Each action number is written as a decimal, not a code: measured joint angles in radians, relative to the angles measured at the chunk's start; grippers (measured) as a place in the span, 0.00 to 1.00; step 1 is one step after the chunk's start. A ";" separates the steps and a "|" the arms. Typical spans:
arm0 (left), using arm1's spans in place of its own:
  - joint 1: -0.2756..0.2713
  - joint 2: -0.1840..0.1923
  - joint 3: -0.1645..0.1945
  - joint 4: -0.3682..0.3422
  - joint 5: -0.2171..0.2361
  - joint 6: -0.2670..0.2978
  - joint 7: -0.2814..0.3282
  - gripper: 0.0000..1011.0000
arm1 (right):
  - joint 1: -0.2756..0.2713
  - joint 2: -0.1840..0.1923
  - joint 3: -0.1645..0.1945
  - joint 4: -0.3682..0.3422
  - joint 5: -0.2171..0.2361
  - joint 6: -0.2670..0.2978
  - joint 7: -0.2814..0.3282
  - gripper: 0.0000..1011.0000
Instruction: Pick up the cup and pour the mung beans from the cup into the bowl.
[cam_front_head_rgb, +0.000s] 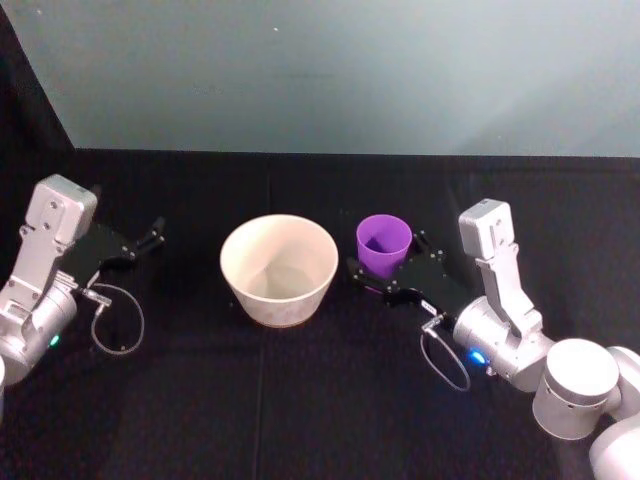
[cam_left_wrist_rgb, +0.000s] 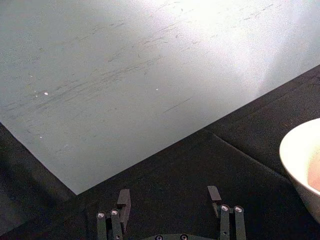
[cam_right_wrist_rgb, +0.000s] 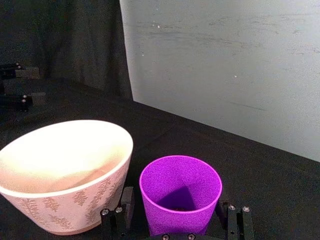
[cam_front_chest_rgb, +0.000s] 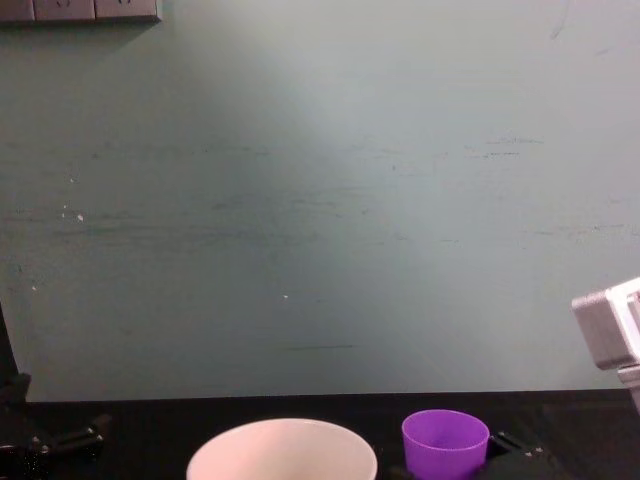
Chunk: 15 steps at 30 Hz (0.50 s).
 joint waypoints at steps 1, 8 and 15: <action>0.000 0.000 0.000 0.000 0.000 0.000 0.000 0.99 | 0.000 -0.002 0.002 0.001 -0.001 0.000 0.001 0.99; 0.000 0.000 0.000 0.000 0.000 0.000 0.000 0.99 | 0.003 -0.020 0.019 0.018 -0.001 0.000 0.017 0.99; 0.000 0.000 0.000 0.000 0.000 0.000 0.000 0.99 | 0.013 -0.042 0.036 0.051 0.006 -0.010 0.048 0.97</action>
